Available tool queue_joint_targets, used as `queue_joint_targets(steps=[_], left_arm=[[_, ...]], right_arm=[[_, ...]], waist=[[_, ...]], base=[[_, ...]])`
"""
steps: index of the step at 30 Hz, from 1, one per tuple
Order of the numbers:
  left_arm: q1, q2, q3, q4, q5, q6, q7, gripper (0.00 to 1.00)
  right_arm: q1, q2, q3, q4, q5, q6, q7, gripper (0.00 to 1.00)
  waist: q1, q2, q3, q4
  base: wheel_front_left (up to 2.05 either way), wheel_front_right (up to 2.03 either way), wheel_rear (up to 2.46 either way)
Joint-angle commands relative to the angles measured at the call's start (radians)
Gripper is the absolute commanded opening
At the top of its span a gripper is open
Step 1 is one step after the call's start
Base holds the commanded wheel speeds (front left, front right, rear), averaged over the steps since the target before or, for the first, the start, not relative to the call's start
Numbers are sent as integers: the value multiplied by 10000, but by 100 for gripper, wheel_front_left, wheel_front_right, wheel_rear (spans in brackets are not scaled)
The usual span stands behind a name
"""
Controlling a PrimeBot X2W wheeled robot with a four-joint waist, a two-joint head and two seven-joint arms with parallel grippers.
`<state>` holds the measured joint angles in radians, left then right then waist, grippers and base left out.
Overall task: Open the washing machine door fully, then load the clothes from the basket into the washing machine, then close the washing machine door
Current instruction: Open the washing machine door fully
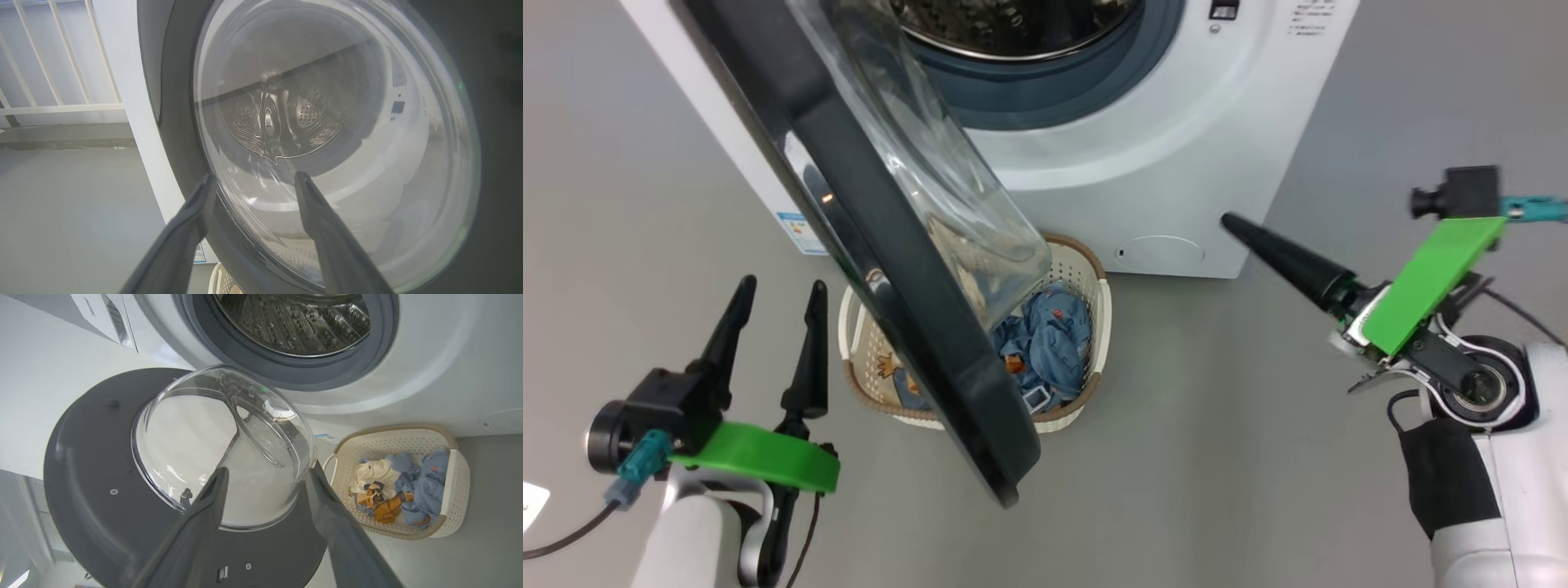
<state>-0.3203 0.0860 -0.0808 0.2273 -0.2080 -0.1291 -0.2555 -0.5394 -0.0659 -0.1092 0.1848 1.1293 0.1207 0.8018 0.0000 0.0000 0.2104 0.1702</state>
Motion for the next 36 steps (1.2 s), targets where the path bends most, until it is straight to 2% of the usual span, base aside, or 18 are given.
queue_joint_targets(steps=[1, 4, 9, 15, 19, 26, 36], left_arm=[[93, 363, 382, -212, 31, -15, -63, 100], [153, 376, 397, -216, 29, -15, -63, 100], [225, 401, 434, -227, 36, -15, -63, 100], [439, 420, 568, -238, 75, -15, -63, 100], [638, 410, 637, -264, 110, -15, -63, 100], [1079, 359, 897, -362, 159, -15, -63, 100], [1673, 316, 1207, -521, 199, -15, -63, 100]], right_arm=[[109, 133, 187, -551, -332, 100, -266, 100], [473, 97, 402, -1535, -1327, 100, -1351, 100], [1205, -639, 1202, -2614, -2927, 100, -3726, 100], [1981, -1490, 2185, -2662, -4209, 100, -6564, 100], [2351, -1732, 2286, -2218, -5162, 100, -7932, 100], [2974, -1778, 2197, -1623, -6687, 100, -9264, 100], [3930, -1520, 1748, -1234, -7516, 100, -9987, 100]], waist=[[0, 0, -135, -146], [0, 0, -166, -211], [0, 0, -222, -296], [0, 0, -455, -488], [0, 0, -670, -636], [0, 0, -1058, -909], [0, 0, -1513, -1159]], base=[[0, 0, 0], [0, 0, 0], [0, 0, 0], [0, 0, 0], [0, 0, 0], [0, 0, 0], [0, 0, 0]])
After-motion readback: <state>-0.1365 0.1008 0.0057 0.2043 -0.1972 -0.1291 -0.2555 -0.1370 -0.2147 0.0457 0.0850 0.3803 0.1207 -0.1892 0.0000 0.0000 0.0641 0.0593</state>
